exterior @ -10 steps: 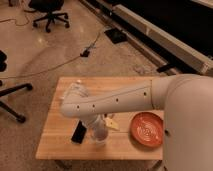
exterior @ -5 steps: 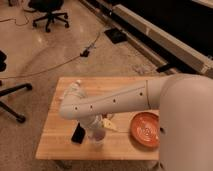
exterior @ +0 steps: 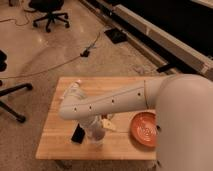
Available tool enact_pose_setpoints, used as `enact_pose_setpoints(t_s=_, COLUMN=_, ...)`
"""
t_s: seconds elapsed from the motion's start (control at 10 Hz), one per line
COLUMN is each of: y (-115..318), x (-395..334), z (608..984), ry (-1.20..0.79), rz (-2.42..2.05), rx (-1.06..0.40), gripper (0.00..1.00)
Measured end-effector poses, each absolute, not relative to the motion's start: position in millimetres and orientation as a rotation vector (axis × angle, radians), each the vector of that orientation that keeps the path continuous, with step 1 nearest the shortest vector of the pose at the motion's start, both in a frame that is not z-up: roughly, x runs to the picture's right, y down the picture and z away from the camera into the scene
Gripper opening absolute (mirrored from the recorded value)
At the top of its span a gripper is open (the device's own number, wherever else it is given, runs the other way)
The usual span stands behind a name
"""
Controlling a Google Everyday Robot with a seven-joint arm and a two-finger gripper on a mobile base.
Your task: Place the ceramic cup in the ceramic bowl
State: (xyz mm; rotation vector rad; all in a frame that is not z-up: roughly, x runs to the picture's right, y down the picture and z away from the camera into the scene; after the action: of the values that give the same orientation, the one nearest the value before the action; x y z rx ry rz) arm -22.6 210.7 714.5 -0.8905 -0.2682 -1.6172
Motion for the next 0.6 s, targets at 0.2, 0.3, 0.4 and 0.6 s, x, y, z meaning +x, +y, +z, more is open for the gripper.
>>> enact_pose_setpoints(t_s=0.2, y=211.1, x=-24.2, z=716.3, ry=-0.269, rz=-1.62, rx=-0.889, gripper=0.62)
enact_pose_setpoints(t_s=0.3, y=211.3, x=-25.0, z=717.0, ry=-0.269, rz=-1.622, rx=-0.888, gripper=0.58)
enact_pose_setpoints(t_s=0.4, y=211.2, x=-24.9, z=717.9, ry=-0.268, rz=-1.623, rx=-0.888, gripper=0.58)
enact_pose_setpoints(t_s=0.6, y=211.2, x=-25.9, z=719.3, ry=-0.269, rz=-1.628, rx=-0.885, gripper=0.58)
